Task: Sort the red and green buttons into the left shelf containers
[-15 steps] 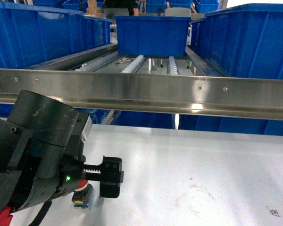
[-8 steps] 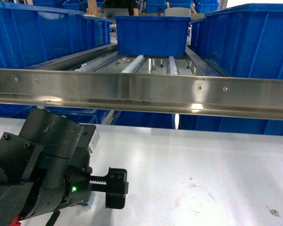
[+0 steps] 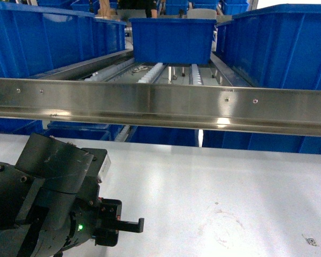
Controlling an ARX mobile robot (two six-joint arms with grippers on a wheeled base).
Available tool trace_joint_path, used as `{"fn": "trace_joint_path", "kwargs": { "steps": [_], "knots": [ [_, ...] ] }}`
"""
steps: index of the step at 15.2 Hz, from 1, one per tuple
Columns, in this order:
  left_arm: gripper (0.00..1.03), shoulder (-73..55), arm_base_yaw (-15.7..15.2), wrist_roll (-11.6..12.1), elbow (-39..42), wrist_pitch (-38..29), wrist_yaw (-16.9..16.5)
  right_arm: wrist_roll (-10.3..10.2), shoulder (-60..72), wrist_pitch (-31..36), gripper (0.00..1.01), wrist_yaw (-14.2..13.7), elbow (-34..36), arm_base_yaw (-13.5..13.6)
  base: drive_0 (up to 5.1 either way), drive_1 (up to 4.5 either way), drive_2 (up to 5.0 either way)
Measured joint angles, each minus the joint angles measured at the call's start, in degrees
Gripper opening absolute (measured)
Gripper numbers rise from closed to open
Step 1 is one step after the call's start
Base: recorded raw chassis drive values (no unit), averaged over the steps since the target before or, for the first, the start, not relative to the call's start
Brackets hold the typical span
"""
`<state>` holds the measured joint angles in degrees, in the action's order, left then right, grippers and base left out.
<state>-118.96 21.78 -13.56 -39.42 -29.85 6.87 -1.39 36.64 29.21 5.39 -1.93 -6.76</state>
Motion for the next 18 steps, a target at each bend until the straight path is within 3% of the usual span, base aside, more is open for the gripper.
{"fn": "trace_joint_path", "kwargs": {
  "steps": [4,8,11,13,14,15,18],
  "knots": [
    [0.28,4.59,-1.84,-0.96,4.92,-6.14,-2.69,0.0,0.0,0.0,0.29,0.02,0.0,0.0,0.0,0.0,0.0],
    [0.28,24.3,-5.35,1.95,12.98,-16.79,-2.49,0.0,0.0,0.0,0.29,0.0,0.0,0.0,0.0,0.0,0.0],
    [0.28,43.71,-5.9,3.04,22.18,-12.37,-1.57,0.0,0.0,0.0,0.29,0.0,0.0,0.0,0.0,0.0,0.0],
    [0.28,58.93,-4.55,1.68,24.94,-4.24,1.18,0.02,0.0,-0.02,0.29,0.0,0.0,0.0,0.0,0.0,0.0],
    [0.28,65.31,-3.5,1.75,26.18,-5.42,1.05,0.02,0.0,0.0,0.29,0.0,0.0,0.0,0.0,0.0,0.0],
    [0.28,68.32,-3.08,2.91,27.39,-8.33,1.95,0.02,0.0,0.0,0.29,0.0,0.0,0.0,0.0,0.0,0.0],
    [0.28,67.54,-3.19,4.66,28.22,-7.48,2.56,0.13,0.0,-0.02,0.29,0.0,0.0,0.0,0.0,0.0,0.0]
  ]
}}
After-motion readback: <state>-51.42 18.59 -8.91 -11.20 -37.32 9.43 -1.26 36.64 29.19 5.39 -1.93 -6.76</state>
